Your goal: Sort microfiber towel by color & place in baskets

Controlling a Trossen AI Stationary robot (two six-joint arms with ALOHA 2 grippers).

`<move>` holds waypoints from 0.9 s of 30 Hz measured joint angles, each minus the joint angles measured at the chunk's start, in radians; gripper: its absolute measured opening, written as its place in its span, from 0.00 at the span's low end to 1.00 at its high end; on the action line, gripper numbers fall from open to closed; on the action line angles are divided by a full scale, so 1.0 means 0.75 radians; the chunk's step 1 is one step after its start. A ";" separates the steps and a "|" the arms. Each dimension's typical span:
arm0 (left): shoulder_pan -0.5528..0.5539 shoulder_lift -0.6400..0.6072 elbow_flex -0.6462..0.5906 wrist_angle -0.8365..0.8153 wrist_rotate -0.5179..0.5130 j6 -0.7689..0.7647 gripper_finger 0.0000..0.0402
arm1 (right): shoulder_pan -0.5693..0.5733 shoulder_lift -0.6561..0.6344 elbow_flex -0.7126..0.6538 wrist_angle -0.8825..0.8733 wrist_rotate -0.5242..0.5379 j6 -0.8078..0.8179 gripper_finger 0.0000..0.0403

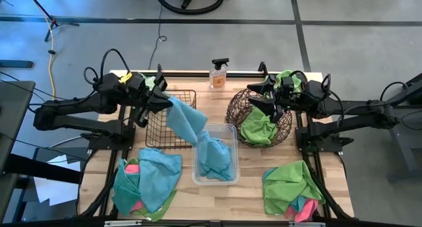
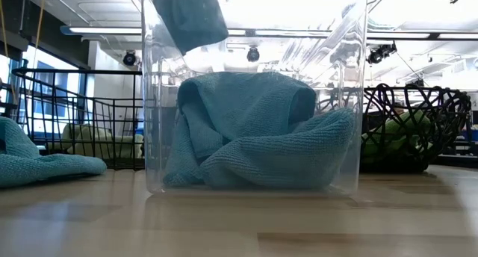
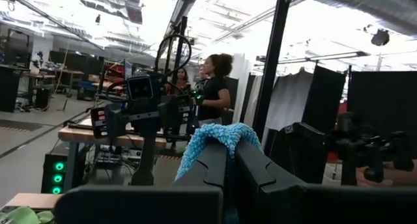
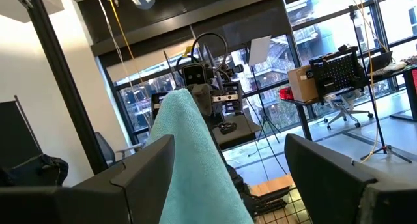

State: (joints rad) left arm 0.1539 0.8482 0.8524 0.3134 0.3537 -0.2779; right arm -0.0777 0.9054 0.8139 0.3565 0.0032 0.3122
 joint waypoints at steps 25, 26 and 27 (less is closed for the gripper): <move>0.001 0.000 0.000 -0.001 -0.014 0.003 0.00 | 0.000 0.000 0.001 -0.001 -0.008 0.000 0.71; 0.001 0.000 0.000 -0.001 -0.014 0.006 0.00 | 0.000 0.000 0.001 -0.001 -0.009 0.000 0.71; 0.001 0.000 0.000 -0.001 -0.014 0.016 0.00 | 0.000 0.000 0.001 -0.001 -0.009 0.000 0.71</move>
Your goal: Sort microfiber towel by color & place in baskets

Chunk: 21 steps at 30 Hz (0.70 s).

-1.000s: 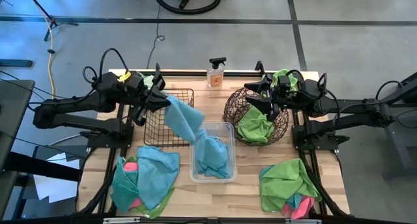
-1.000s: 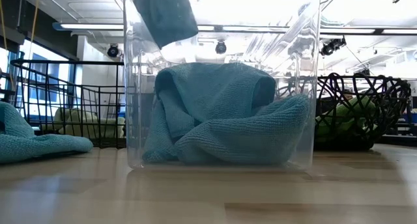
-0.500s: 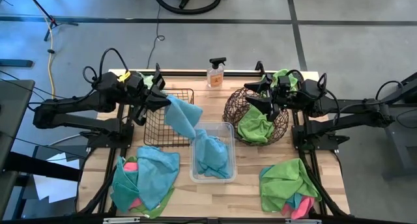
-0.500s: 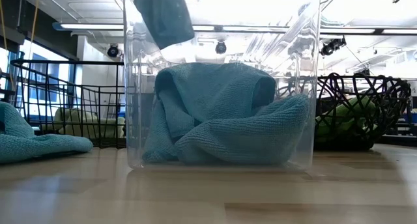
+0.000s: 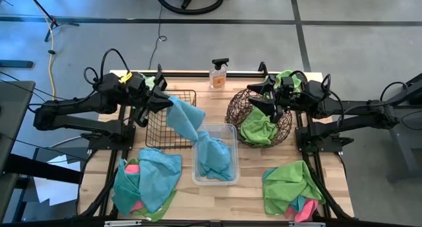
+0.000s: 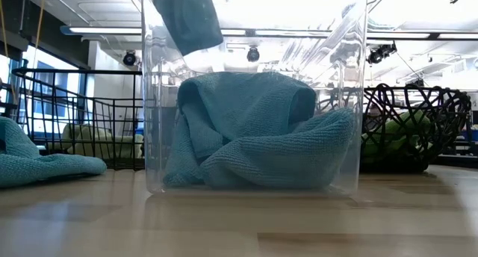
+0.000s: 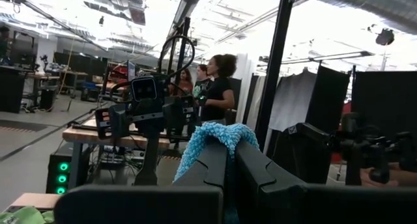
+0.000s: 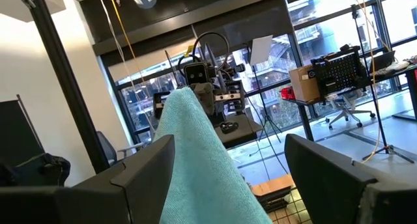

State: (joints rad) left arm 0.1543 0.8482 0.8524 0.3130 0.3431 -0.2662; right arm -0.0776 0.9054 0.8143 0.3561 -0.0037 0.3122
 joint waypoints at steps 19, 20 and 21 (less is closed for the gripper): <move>0.001 -0.013 0.000 -0.001 0.001 0.012 0.00 | 0.000 0.000 0.000 0.000 -0.001 0.001 0.71; 0.001 -0.013 0.000 -0.002 0.001 0.011 0.00 | 0.000 0.000 0.000 -0.001 -0.001 0.001 0.71; 0.001 -0.013 -0.001 -0.001 -0.003 0.011 0.00 | 0.000 0.000 0.000 0.000 -0.001 0.001 0.71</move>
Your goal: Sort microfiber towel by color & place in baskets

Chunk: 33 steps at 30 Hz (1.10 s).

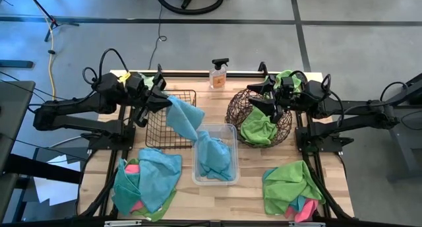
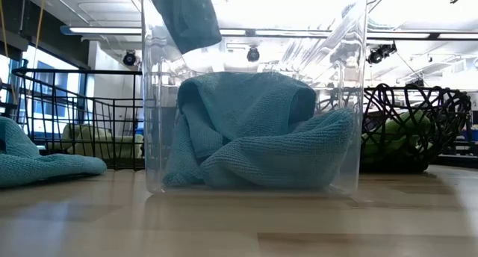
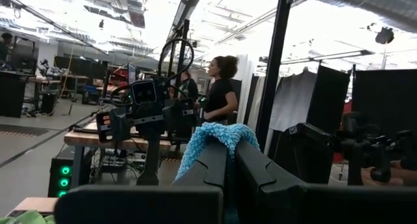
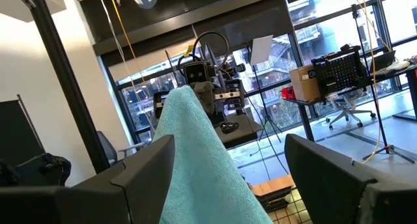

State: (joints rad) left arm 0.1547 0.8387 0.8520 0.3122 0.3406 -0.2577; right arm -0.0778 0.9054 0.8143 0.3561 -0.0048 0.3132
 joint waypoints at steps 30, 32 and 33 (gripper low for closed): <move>-0.299 0.609 0.466 -0.148 -0.011 0.108 0.00 | 0.000 -0.001 0.002 -0.054 0.001 -0.001 0.71; -0.325 0.621 0.466 -0.172 -0.017 0.072 0.00 | 0.000 -0.001 0.002 -0.056 0.001 -0.001 0.71; -0.341 0.630 0.466 -0.188 -0.032 0.059 0.00 | 0.000 -0.001 0.002 -0.056 0.001 0.000 0.71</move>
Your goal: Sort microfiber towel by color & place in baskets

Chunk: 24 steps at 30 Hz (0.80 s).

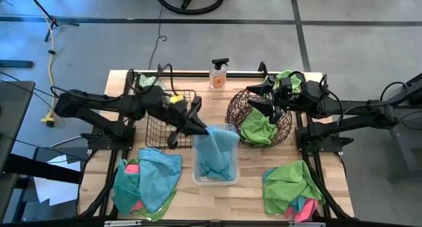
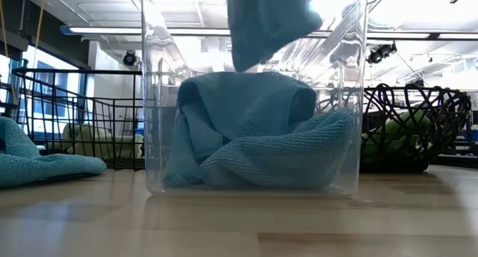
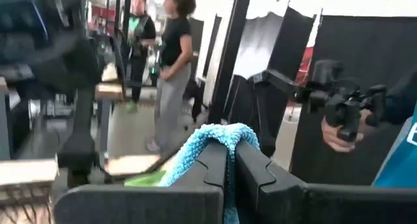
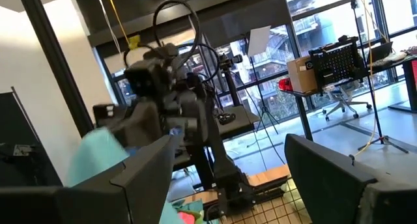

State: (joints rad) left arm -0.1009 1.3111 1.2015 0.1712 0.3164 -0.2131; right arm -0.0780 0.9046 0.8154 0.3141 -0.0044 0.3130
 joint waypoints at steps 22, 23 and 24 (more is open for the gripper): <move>-0.080 0.307 0.228 -0.671 -0.180 -0.126 0.00 | 0.000 -0.004 0.000 -0.058 -0.055 0.000 0.71; -0.079 0.338 0.270 -0.745 -0.193 -0.091 0.00 | 0.000 -0.004 0.000 -0.064 -0.055 0.000 0.71; -0.077 0.369 0.306 -0.812 -0.198 -0.054 0.00 | 0.000 -0.004 0.000 -0.064 -0.055 0.000 0.71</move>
State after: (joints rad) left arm -0.1589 1.5880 1.4307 -0.4377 0.1681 -0.2536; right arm -0.0780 0.9016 0.8154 0.2661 -0.0460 0.3130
